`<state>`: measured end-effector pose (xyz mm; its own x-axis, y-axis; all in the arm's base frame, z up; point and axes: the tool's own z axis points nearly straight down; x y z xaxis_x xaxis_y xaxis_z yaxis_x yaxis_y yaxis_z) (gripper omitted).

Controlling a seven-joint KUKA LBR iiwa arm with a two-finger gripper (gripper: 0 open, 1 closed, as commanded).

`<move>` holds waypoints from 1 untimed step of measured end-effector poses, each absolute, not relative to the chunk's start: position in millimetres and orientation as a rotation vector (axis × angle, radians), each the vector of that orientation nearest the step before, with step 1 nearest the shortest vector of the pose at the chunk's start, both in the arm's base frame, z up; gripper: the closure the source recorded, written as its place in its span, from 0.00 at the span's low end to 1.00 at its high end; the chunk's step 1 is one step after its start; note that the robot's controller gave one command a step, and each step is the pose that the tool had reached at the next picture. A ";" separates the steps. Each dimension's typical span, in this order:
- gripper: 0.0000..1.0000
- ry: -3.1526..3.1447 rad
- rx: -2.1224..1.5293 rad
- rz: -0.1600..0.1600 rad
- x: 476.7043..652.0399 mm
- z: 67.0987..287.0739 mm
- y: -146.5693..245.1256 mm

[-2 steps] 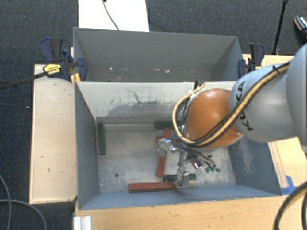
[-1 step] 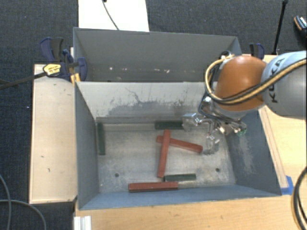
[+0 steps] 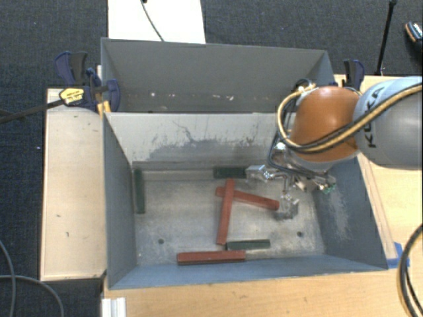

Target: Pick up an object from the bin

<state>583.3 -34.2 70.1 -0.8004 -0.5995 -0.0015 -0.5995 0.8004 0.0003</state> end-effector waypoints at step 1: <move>1.00 2.982 -0.981 0.002 583.8 70.8 -34.1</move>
Offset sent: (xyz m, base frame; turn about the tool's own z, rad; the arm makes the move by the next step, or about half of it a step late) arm 0.0000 0.0000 0.0000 0.0000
